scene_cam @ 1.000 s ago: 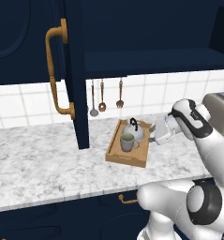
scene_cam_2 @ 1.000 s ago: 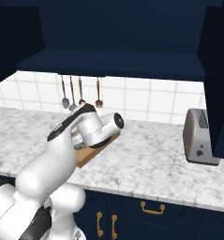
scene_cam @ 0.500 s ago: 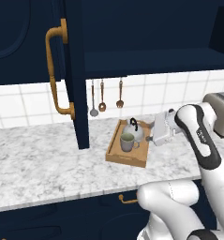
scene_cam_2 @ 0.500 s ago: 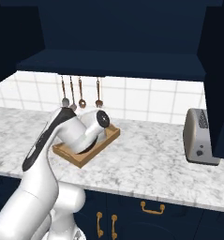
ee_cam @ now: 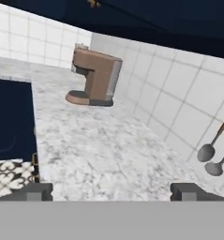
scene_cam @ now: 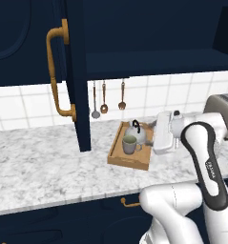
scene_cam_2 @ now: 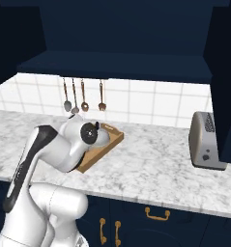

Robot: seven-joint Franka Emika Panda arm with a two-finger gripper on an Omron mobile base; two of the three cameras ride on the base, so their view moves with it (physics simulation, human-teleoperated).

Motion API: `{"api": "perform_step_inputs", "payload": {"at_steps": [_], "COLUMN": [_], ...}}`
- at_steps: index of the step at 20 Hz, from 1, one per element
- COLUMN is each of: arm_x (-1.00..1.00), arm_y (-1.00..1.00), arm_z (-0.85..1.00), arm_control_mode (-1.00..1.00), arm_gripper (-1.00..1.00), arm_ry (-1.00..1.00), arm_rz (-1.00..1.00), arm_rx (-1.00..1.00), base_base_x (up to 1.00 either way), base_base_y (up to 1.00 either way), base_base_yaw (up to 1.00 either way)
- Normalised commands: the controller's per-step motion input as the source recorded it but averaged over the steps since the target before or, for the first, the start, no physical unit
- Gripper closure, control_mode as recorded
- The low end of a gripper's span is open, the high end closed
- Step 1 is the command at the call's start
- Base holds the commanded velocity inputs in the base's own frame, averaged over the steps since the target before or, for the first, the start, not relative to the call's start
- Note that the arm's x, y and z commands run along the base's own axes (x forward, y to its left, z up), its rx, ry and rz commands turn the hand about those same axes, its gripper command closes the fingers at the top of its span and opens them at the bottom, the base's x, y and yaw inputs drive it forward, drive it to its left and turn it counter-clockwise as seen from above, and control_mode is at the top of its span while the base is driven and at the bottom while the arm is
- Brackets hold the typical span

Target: Pick the kettle from the counter and place it on the tray. Then pick the mug from the cabinet and place it on the tray. Then close the cabinet doors.

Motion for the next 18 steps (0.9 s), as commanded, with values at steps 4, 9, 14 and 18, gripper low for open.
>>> {"api": "perform_step_inputs", "payload": {"at_steps": [4,9,14,18], "arm_x": [-0.3,-0.34,-0.45,-0.42], "arm_y": [0.23,0.19,0.21,0.32], "arm_z": [0.48,0.49,0.31,0.29], "arm_control_mode": [-1.0,-1.0,-1.0,-1.0], "arm_gripper": [-1.0,-1.0,-1.0,-1.0], "arm_ry": [-0.13,-0.12,-0.28,-0.48], "arm_rz": [0.04,0.1,0.22,0.25], "arm_rx": [0.0,0.0,-0.02,-0.05], "base_base_x": [0.0,0.0,0.0,0.0], "base_base_y": [0.0,0.0,0.0,0.0], "base_base_yaw": [0.0,0.0,0.0,0.0]}}
